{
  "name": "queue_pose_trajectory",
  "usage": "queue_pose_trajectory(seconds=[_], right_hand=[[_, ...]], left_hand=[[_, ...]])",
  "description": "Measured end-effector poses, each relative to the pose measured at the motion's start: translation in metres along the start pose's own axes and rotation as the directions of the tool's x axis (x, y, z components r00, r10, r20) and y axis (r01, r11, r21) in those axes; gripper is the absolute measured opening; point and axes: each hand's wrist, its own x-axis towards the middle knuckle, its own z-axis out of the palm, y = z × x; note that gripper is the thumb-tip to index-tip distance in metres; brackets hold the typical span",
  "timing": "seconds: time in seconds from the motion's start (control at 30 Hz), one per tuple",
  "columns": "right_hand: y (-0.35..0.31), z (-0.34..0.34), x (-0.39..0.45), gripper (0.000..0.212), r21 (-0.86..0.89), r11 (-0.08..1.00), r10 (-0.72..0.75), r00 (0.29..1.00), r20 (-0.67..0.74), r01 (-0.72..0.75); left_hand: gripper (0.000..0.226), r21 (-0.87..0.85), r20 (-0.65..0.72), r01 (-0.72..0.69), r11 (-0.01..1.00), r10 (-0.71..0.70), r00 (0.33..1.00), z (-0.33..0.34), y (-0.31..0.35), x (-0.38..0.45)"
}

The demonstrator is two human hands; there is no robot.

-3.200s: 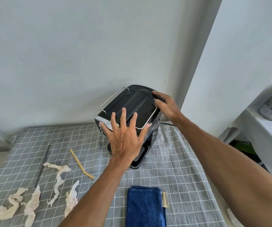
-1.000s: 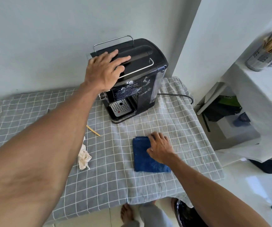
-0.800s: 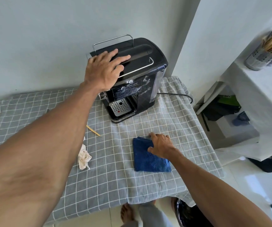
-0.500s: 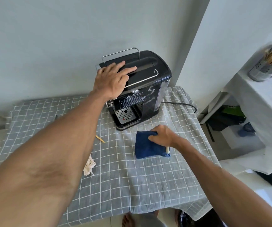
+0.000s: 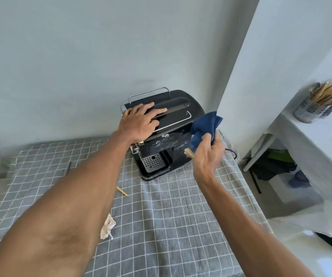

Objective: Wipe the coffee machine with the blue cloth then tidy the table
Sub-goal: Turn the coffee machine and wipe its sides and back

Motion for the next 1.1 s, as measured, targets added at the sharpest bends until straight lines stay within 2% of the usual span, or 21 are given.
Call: queue_pose_trajectory(seconds=[0.07, 0.1, 0.17, 0.2, 0.23, 0.3, 0.33, 0.37, 0.43, 0.5, 0.57, 0.6, 0.67, 0.73, 0.77, 0.83, 0.87, 1.0, 1.07, 1.1], right_hand=[[0.011, 0.012, -0.009, 0.039, -0.031, 1.000, 0.006, 0.991, 0.132, -0.002], [0.020, 0.017, -0.012, 0.039, -0.126, 0.991, -0.019, 0.983, 0.184, 0.043], [0.036, 0.024, -0.012, 0.035, -0.292, 0.948, -0.058, 0.972, 0.227, 0.125], [0.042, 0.027, -0.011, 0.039, -0.322, 0.940, -0.047, 0.978, 0.205, 0.112], [0.046, 0.029, -0.008, 0.040, -0.304, 0.950, -0.016, 0.986, 0.167, 0.066], [0.050, 0.029, 0.002, 0.014, -0.299, 0.953, 0.079, 0.996, 0.053, -0.059], [0.050, 0.027, 0.009, 0.005, -0.302, 0.946, 0.108, 0.993, -0.047, -0.117], [0.051, 0.024, 0.017, 0.016, -0.278, 0.946, 0.126, 0.979, -0.162, -0.168], [0.043, 0.016, 0.028, 0.021, -0.140, 0.968, 0.148, 0.925, -0.351, -0.208], [0.031, 0.014, 0.031, 0.018, -0.026, 0.988, 0.127, 0.898, -0.421, -0.152], [0.025, 0.019, 0.027, 0.013, -0.008, 0.993, 0.107, 0.935, -0.338, -0.116], [0.025, 0.023, 0.022, 0.009, -0.058, 0.994, 0.071, 0.966, -0.248, -0.088], [0.031, 0.031, 0.007, 0.018, -0.202, 0.979, -0.045, 0.999, -0.012, 0.042], [0.044, 0.035, -0.010, 0.021, -0.245, 0.948, -0.159, 0.967, 0.197, 0.205], [0.051, 0.035, -0.015, 0.021, -0.250, 0.927, -0.216, 0.942, 0.255, 0.281], [0.063, 0.034, -0.021, 0.024, -0.286, 0.872, -0.317, 0.904, 0.288, 0.397], [0.065, 0.035, -0.020, 0.027, -0.283, 0.870, -0.335, 0.905, 0.263, 0.404], [0.060, 0.054, -0.022, 0.057, -0.216, 0.935, -0.256, 0.957, 0.138, 0.281], [0.064, 0.065, -0.030, 0.068, -0.273, 0.914, -0.266, 0.951, 0.160, 0.301], [0.070, 0.067, -0.037, 0.070, -0.288, 0.895, -0.281, 0.932, 0.228, 0.340]], left_hand=[[0.050, 0.010, 0.010, -0.011, 1.000, 0.011, 1.000, -0.004, -0.002, 0.002], [0.050, 0.020, 0.018, -0.019, 1.000, 0.018, 1.000, -0.006, -0.003, 0.004], [0.050, 0.028, 0.019, -0.034, 0.999, 0.034, 0.999, -0.008, -0.005, 0.005], [0.051, 0.033, 0.004, -0.041, 0.999, 0.041, 0.999, -0.007, -0.005, 0.004], [0.051, 0.044, -0.021, -0.044, 0.998, 0.045, 0.999, -0.004, -0.005, 0.003], [0.051, 0.071, -0.054, -0.052, 0.996, 0.056, 0.997, 0.001, -0.006, 0.001], [0.052, 0.074, -0.051, -0.059, 0.996, 0.063, 0.997, 0.002, -0.006, 0.001], [0.053, 0.069, -0.042, -0.065, 0.995, 0.068, 0.997, 0.002, -0.006, 0.001], [0.053, 0.065, -0.033, -0.060, 0.996, 0.062, 0.998, 0.002, -0.006, 0.002], [0.053, 0.055, -0.036, -0.042, 0.998, 0.044, 0.998, 0.003, -0.006, 0.002], [0.052, 0.044, -0.037, -0.030, 0.999, 0.032, 0.999, 0.004, -0.004, 0.002], [0.052, 0.040, -0.035, -0.025, 0.999, 0.027, 0.999, 0.004, -0.004, 0.002], [0.052, 0.042, -0.036, -0.014, 0.999, 0.015, 0.999, 0.003, -0.005, 0.003], [0.051, 0.051, -0.038, -0.008, 0.999, 0.010, 0.999, 0.003, -0.005, 0.003], [0.051, 0.051, -0.043, -0.009, 0.999, 0.011, 0.999, 0.004, -0.005, 0.003], [0.051, 0.054, -0.055, -0.015, 0.998, 0.018, 0.998, 0.005, -0.005, 0.003], [0.051, 0.055, -0.054, -0.016, 0.998, 0.019, 0.998, 0.006, -0.005, 0.003], [0.053, 0.054, -0.042, -0.014, 0.998, 0.016, 0.999, 0.008, -0.006, 0.005], [0.053, 0.059, -0.041, -0.013, 0.998, 0.015, 0.999, 0.008, -0.008, 0.005], [0.053, 0.060, -0.039, -0.015, 0.998, 0.017, 0.999, 0.007, -0.008, 0.005]])
